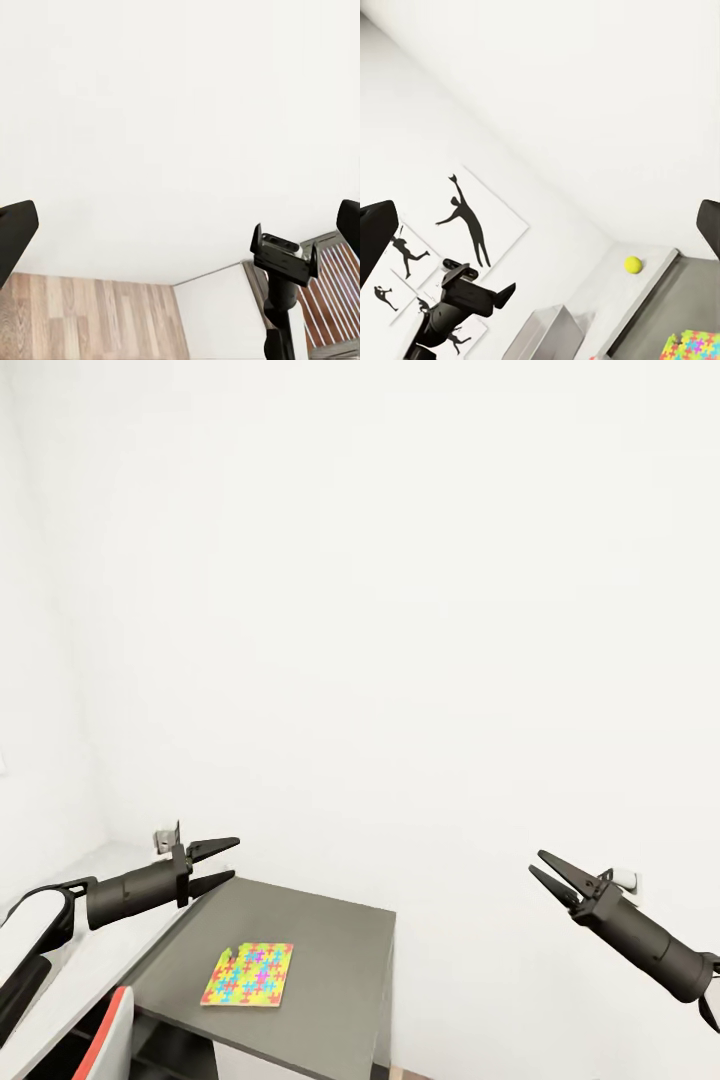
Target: Put all the toys in the child's room - the three board games (two on the bed and one on the table), the two jigsaw puzzles on the table, and the tennis ball on the table - inside the toy box on the table in the child's room.
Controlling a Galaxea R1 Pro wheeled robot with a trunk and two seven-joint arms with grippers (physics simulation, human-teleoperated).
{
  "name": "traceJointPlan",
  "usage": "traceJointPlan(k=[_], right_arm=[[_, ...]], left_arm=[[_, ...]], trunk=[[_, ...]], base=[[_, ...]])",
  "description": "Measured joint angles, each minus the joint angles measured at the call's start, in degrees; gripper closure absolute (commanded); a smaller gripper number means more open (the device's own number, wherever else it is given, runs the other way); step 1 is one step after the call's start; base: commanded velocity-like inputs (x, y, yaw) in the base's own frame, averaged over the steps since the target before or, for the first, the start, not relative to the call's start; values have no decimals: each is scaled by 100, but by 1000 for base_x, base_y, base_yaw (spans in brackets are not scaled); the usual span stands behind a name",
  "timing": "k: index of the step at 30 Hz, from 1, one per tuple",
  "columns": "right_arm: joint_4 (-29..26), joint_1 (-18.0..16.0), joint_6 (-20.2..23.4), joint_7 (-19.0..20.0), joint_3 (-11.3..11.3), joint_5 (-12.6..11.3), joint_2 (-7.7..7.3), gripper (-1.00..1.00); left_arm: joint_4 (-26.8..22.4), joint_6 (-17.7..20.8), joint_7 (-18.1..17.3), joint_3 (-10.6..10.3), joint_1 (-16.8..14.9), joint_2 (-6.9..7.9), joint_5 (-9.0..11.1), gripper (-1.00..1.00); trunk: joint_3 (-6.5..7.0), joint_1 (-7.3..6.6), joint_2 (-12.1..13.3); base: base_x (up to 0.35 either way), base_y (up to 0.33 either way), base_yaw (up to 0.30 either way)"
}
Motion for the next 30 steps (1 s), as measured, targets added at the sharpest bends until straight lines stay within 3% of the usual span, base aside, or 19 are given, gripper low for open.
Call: traceJointPlan(k=[23, 30], right_arm=[[143, 0, 0, -7, -29, -12, 0, -100], [135, -8, 0, -14, -30, -6, 0, -100]], left_arm=[[0, 0, 9, -4, 0, -19, 1, -100], [2, 0, 9, 2, 1, -15, 0, -100]], trunk=[[0, 0, 0], [0, 0, 0]], base=[[0, 0, -255], [0, 0, -89]])
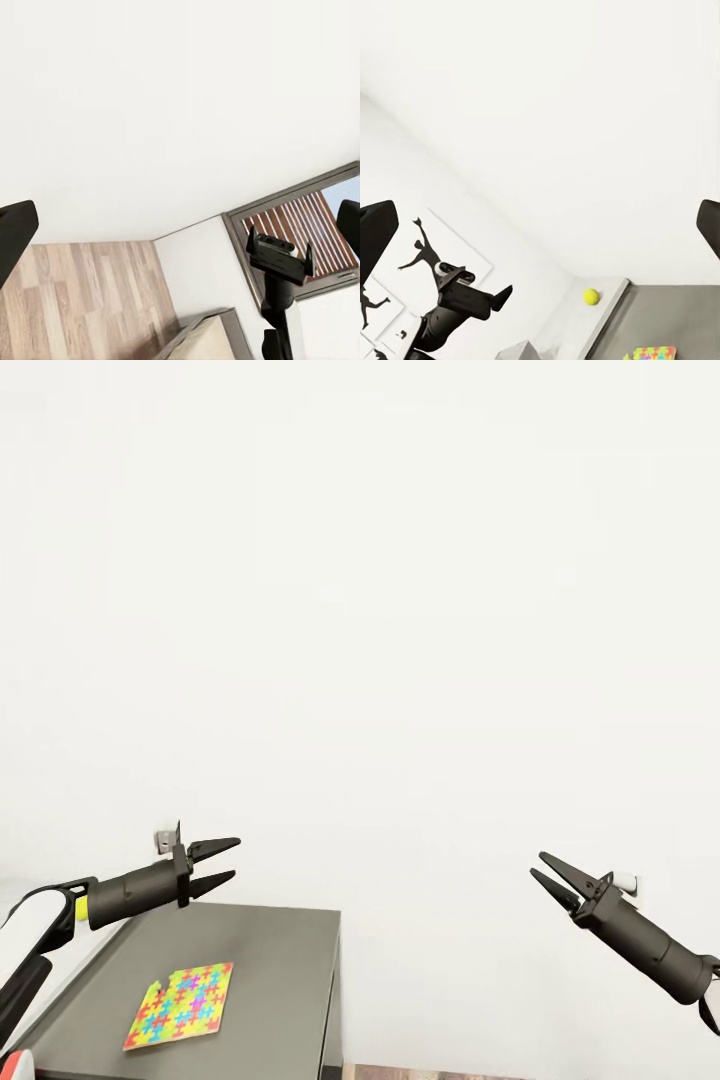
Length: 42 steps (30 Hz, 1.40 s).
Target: Put all the toys in the child's room - the three board games (two on the bed and one on the table), the two jigsaw puzzles on the table, and the tennis ball on the table - inside the toy box on the table in the child's room.
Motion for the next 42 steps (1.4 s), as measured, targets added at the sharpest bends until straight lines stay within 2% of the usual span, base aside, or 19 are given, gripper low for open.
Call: traceJointPlan(k=[12, 42], right_arm=[[79, -1, -1, -16, -20, -5, -3, -100], [264, -6, -1, -28, -15, -5, 0, -100]], left_arm=[[6, 0, 0, 4, 0, 4, -1, -100], [7, 0, 0, 8, -1, 18, -8, -100]], trunk=[[-29, 0, 0], [-252, 0, 0]], base=[[0, 0, -11], [0, 1, -62]])
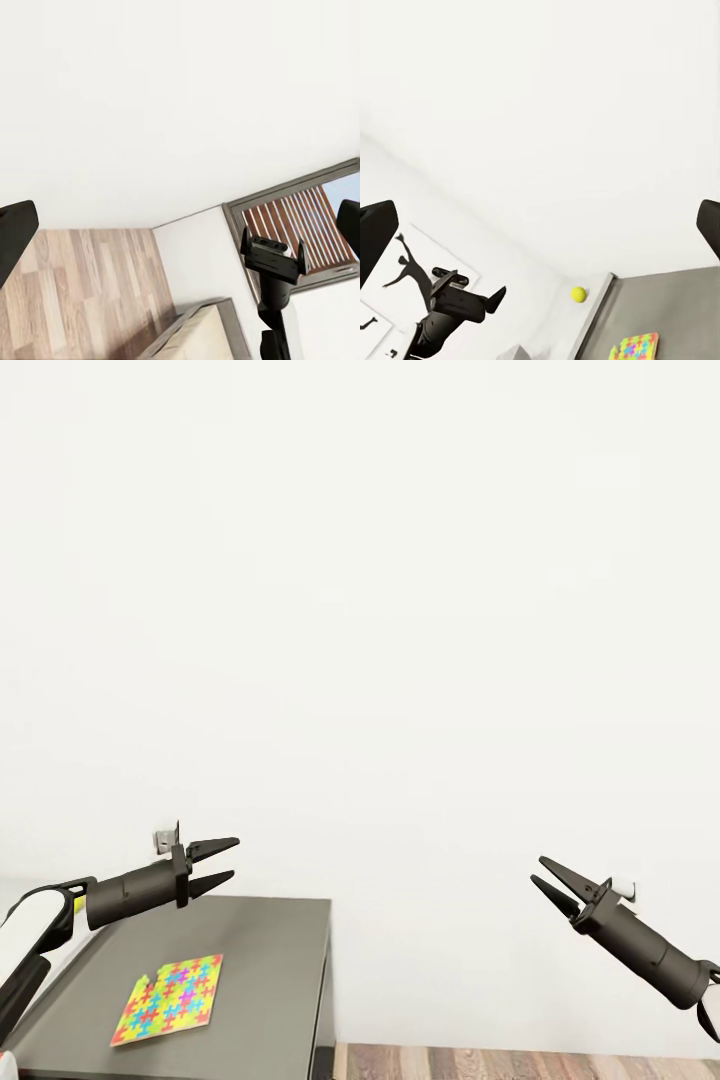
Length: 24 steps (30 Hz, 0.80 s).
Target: Put all the toys in the child's room - the three board games (two on the bed and one on the table), the two jigsaw puzzles on the table, and the tennis ball on the table - inside the toy box on the table in the child's room.
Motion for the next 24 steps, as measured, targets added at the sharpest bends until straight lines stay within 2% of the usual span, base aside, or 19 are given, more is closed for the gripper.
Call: traceJointPlan(k=[24], right_arm=[[1, -3, 0, -2, 0, 4, 0, -100]], left_arm=[[0, 0, 0, -4, 0, 0, -2, -100]], trunk=[[-183, 0, 0]], base=[[30, 27, -65]])
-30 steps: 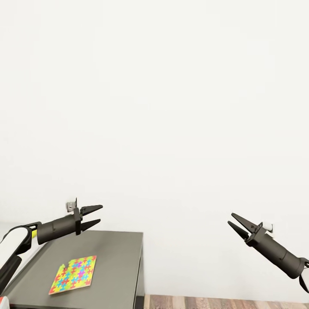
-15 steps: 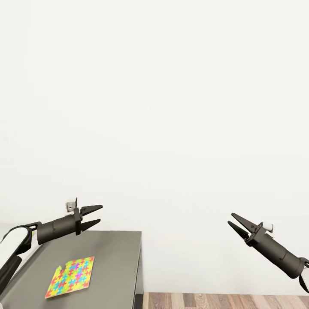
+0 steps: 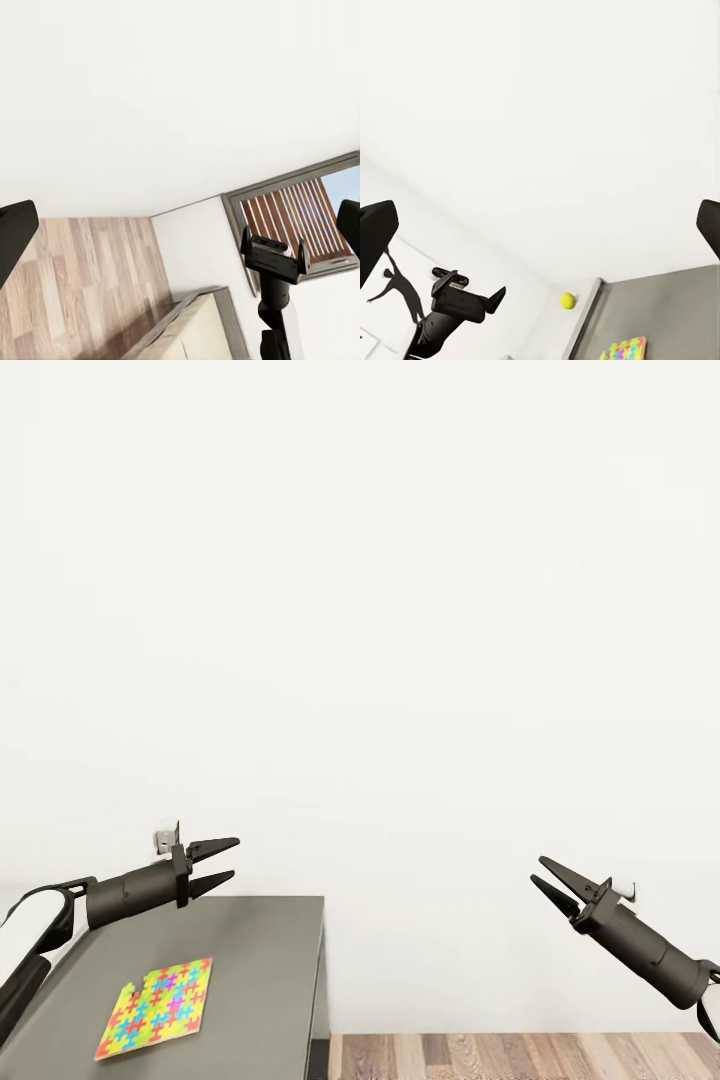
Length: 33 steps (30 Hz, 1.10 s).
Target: Put all the toys in the child's room - the three board games (two on the bed and one on the table), the two jigsaw puzzles on the table, and the tennis ball on the table - inside the toy box on the table in the child's room.
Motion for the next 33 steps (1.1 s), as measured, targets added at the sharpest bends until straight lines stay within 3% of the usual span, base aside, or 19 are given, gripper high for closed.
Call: traceJointPlan(k=[33], right_arm=[[-6, 1, -7, 1, -1, 2, 0, -100]], left_arm=[[0, 0, 0, 6, 1, 8, 1, -100]], trunk=[[-251, 0, 0]], base=[[-22, -11, -49]])
